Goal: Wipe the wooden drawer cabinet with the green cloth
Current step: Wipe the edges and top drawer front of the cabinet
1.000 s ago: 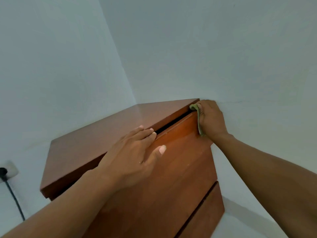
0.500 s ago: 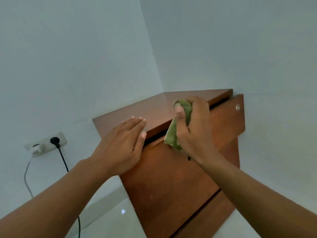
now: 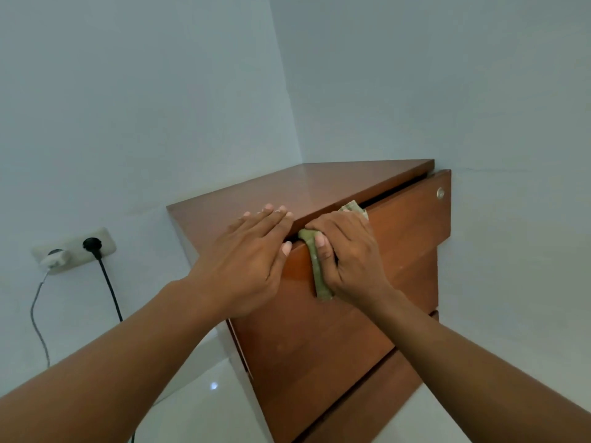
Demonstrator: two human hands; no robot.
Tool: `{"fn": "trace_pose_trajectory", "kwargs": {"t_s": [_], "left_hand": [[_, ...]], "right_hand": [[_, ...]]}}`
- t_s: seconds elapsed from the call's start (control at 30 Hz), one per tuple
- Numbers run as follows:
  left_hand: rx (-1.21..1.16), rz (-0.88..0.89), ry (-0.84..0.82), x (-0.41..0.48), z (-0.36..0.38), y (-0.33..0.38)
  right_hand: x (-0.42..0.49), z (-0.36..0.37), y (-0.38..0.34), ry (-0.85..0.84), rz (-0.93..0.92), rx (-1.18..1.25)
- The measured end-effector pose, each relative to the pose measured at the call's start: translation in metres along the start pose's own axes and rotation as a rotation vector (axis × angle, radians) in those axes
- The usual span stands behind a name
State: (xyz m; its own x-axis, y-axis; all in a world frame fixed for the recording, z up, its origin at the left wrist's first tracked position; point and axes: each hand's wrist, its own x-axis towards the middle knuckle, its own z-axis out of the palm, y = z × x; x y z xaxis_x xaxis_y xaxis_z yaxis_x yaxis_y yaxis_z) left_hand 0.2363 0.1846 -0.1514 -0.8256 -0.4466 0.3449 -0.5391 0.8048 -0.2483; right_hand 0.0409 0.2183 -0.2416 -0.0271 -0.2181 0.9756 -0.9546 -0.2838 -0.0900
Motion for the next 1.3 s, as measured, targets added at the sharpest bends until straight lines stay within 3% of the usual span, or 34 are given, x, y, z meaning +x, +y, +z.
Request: {"fn": "trace_pose_trajectory", "kwargs": {"t_s": [0.23,0.57,0.77,0.97,1.03,1.2,1.3], "left_hand": [[0.026,0.071,-0.079,0.041,0.008,0.026],[0.104,0.154,-0.043,0.072,0.022,0.05],[0.271,0.191,-0.005,0.072,0.033,0.046],[0.42,0.173,-0.006,0.072,0.035,0.043],[0.398,0.166,-0.011,0.068,0.034,0.04],[0.296,0.141,-0.026,0.065,0.031,0.042],[0.197,0.113,-0.035,0.068,0.03,0.045]], "right_hand": [[-0.004,-0.016,0.082,0.081,0.118,-0.097],[0.002,-0.037,0.193,0.131,0.329,-0.184],[0.012,-0.034,0.213,0.179,0.422,-0.211],[0.017,-0.016,0.189,0.331,0.734,-0.118],[0.02,-0.018,0.189,0.278,0.699,-0.169],[0.002,-0.039,0.197,0.016,0.395,-0.239],[-0.012,-0.04,0.204,0.04,0.331,-0.237]]}}
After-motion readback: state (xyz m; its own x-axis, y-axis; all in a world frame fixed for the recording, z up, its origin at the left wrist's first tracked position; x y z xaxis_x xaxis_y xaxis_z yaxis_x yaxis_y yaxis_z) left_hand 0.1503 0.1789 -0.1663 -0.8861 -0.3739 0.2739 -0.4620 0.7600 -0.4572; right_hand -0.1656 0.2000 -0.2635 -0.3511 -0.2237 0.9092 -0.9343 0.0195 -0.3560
